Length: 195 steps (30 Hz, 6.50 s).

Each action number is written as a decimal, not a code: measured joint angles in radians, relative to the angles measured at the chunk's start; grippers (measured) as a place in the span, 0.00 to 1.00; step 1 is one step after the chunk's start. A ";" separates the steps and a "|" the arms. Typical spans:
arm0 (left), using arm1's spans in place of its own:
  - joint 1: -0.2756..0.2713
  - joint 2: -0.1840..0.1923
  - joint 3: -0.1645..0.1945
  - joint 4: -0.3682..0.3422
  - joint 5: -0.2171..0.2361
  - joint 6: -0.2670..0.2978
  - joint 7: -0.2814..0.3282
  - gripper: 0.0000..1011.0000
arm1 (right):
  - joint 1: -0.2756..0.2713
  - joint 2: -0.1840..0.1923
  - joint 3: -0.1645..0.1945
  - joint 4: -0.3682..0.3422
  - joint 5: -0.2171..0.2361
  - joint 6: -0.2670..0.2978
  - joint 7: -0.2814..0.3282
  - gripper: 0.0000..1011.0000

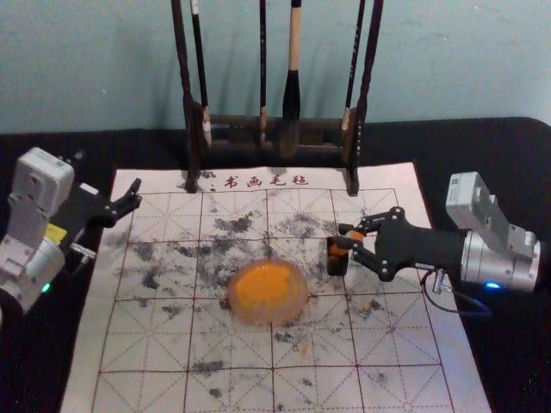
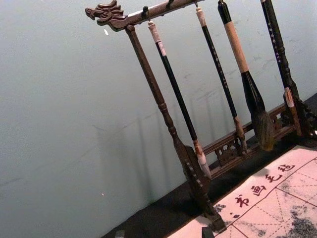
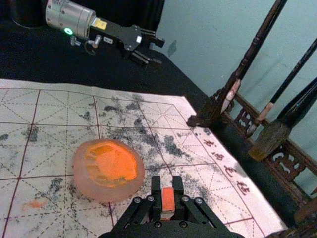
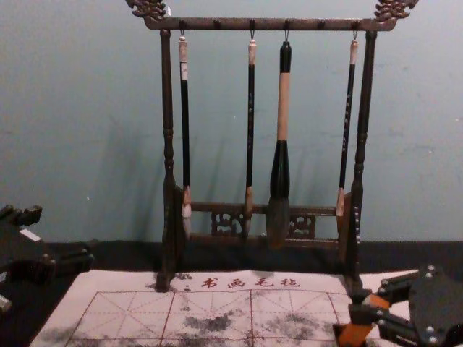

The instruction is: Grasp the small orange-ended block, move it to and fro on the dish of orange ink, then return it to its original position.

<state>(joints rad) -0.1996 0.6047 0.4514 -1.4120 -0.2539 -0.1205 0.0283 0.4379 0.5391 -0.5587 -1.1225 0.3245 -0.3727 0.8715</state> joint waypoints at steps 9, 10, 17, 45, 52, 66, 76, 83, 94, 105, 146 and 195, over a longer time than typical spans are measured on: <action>0.000 0.000 0.000 0.000 0.000 0.000 0.000 0.99 | 0.005 0.029 0.004 -0.056 0.013 0.016 0.017 0.13; 0.000 0.000 0.000 0.000 0.000 0.000 0.000 0.99 | 0.008 0.035 0.004 -0.066 0.015 0.018 0.023 0.13; 0.000 0.000 0.000 0.000 0.000 0.000 0.000 0.99 | 0.019 0.048 0.001 -0.100 0.033 0.031 0.042 0.13; 0.000 0.000 0.000 0.000 0.000 0.000 0.000 0.99 | 0.166 -0.071 -0.193 -0.042 -0.035 0.242 0.060 0.13; 0.000 0.000 0.000 0.000 0.000 0.000 0.000 0.99 | 0.181 -0.092 -0.209 -0.010 -0.042 0.259 0.050 0.13; 0.000 0.000 0.000 0.000 0.000 0.000 0.000 0.99 | 0.222 -0.148 -0.215 0.058 -0.036 0.292 0.036 0.13; 0.000 0.000 0.000 0.000 0.000 0.000 0.000 0.99 | 0.230 -0.152 -0.225 0.067 -0.031 0.305 0.047 0.13; 0.000 0.000 0.000 0.000 0.000 0.000 0.000 0.99 | 0.231 -0.148 -0.232 0.067 -0.036 0.306 0.047 0.13; 0.000 0.000 0.000 0.000 0.000 0.000 0.000 0.99 | 0.226 -0.137 -0.231 0.055 -0.042 0.307 0.036 0.13; 0.000 0.000 0.000 0.000 0.000 0.000 0.000 0.99 | 0.215 -0.120 -0.221 0.035 -0.040 0.309 0.032 0.13; 0.000 0.000 0.000 0.000 0.000 0.000 0.000 0.99 | 0.169 -0.057 -0.250 -0.081 -0.021 0.313 0.070 0.13; 0.000 0.000 0.000 0.000 0.000 0.000 0.000 0.99 | 0.231 -0.149 -0.248 0.060 -0.036 0.281 0.048 0.13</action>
<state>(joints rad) -0.1995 0.6047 0.4514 -1.4120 -0.2539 -0.1205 0.0283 0.6689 0.3902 -0.8068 -1.0627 0.2888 -0.0920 0.9194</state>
